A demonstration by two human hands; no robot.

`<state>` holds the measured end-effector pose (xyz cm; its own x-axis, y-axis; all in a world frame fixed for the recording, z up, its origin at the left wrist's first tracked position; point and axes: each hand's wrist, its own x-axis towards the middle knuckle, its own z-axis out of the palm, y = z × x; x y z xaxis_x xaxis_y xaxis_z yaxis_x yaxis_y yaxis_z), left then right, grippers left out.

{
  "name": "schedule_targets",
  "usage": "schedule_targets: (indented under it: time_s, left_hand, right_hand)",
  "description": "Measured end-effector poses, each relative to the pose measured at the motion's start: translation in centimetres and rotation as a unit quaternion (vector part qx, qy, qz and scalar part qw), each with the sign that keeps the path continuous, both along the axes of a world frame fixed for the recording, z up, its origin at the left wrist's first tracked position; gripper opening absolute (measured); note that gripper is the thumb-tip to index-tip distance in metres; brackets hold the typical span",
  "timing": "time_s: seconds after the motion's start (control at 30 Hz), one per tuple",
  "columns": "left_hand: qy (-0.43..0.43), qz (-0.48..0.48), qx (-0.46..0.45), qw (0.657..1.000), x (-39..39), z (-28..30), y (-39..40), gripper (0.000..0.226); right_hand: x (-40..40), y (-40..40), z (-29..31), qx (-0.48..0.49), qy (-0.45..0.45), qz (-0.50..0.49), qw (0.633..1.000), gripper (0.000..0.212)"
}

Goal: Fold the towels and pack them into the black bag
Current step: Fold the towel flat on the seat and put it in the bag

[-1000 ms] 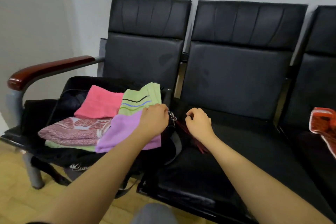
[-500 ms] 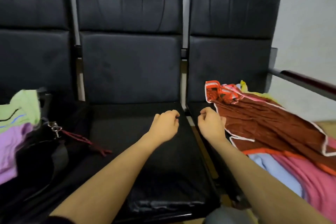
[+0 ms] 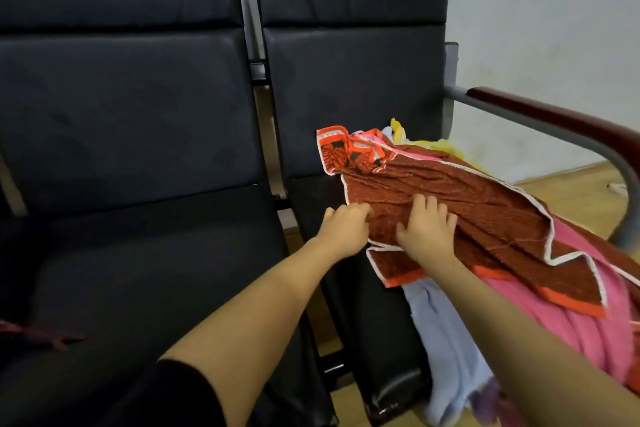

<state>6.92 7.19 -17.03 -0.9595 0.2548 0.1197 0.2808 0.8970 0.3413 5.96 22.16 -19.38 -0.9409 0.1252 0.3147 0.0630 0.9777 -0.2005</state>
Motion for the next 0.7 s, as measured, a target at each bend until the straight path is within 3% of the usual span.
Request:
schedule_targets:
  time_s: [0.1, 0.17, 0.33, 0.4, 0.57, 0.7]
  left_hand:
    - [-0.05, -0.007, -0.031, 0.998, -1.0, -1.4, 0.9, 0.041]
    - [-0.074, -0.004, -0.048, 0.996, -1.4, -2.2, 1.2, 0.043]
    - [-0.077, 0.004, -0.005, 0.997, -1.5, -2.9, 0.8, 0.054]
    - [-0.065, 0.005, 0.019, 0.998, -1.5, -2.6, 0.6, 0.059]
    - [-0.049, -0.007, 0.145, 0.988, -1.7, -1.6, 0.0, 0.068]
    - [-0.001, -0.035, 0.256, 0.966, -1.4, -0.2, -1.1, 0.04]
  right_hand:
    - [-0.5, 0.6, -0.8, 0.05, -0.049, 0.002, 0.998, 0.04]
    - [-0.7, 0.6, -1.4, 0.055, -0.022, 0.017, 0.998, 0.03]
    - [-0.7, 0.7, -2.6, -0.011, 0.176, 0.05, 0.983, 0.005]
    - [-0.6, 0.6, -2.2, -0.014, 0.235, 0.062, 0.97, 0.004]
    - [0.1, -1.2, 0.3, -0.131, 0.286, 0.136, 0.939, 0.008]
    - [1.0, -2.4, 2.3, -0.228, 0.274, 0.206, 0.911, 0.011]
